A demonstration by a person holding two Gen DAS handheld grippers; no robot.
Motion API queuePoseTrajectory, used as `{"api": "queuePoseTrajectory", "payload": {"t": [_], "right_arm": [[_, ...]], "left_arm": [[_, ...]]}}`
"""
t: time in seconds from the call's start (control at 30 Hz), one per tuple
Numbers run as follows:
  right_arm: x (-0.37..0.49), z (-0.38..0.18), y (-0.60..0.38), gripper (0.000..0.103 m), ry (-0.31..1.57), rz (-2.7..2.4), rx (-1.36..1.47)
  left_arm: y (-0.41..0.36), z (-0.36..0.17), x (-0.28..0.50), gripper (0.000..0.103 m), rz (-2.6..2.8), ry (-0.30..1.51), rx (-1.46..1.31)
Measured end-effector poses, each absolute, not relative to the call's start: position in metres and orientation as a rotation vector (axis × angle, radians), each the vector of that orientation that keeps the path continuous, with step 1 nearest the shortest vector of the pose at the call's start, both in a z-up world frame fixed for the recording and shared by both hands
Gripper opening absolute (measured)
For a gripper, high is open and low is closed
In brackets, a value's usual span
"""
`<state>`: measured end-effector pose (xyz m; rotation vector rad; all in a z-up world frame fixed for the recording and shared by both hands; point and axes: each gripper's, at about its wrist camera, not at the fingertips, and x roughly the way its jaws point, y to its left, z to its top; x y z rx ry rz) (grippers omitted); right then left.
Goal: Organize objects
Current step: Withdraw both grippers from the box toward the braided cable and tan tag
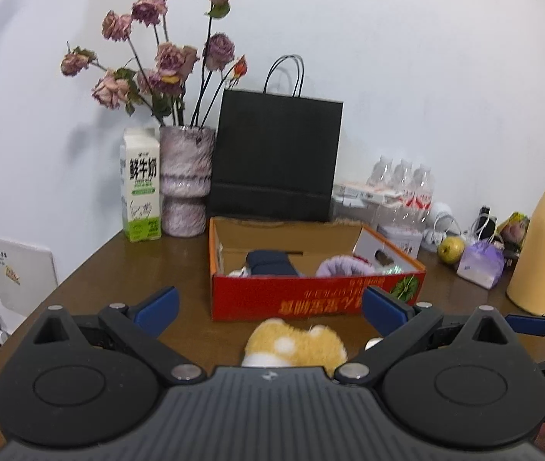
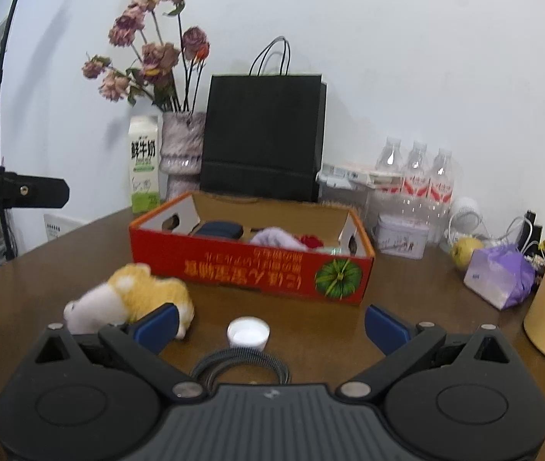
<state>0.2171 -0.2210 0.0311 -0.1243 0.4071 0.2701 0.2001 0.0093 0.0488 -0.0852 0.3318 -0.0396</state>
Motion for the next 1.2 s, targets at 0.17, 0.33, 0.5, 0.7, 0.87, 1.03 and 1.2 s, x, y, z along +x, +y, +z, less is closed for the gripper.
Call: {"api": "queuePoseTrajectory", "payload": {"t": [0.17,0.33,0.5,0.7,0.87,1.03,1.2], "right_arm": [[0.206,0.017,-0.22,0.103,0.44,0.271,-0.124],[0.196,0.008,-0.218,0.103,0.458,0.27,-0.126],[0.186,-0.002,-0.218,0.103,0.476,0.268,-0.126],[0.178,-0.013,-0.217,0.103,0.504,0.263,-0.129],[0.175,-0.019,-0.212,0.103,0.524,0.259,-0.143],[0.182,-0.02,-0.209,0.103,0.54,0.259,-0.144],[0.201,-0.017,-0.202,0.103,0.563,0.268,-0.153]], "left_arm": [[0.014,0.034,0.191,0.103,-0.035,0.368,-0.076],[0.018,0.02,0.182,0.103,-0.025,0.4,-0.069],[0.022,0.006,0.177,0.103,-0.024,0.433,-0.072],[0.025,-0.01,0.173,0.103,-0.029,0.458,-0.077],[0.026,-0.017,0.175,0.103,-0.037,0.466,-0.078],[0.027,-0.018,0.18,0.103,-0.039,0.465,-0.077],[0.032,-0.019,0.186,0.103,-0.04,0.472,-0.093]]}}
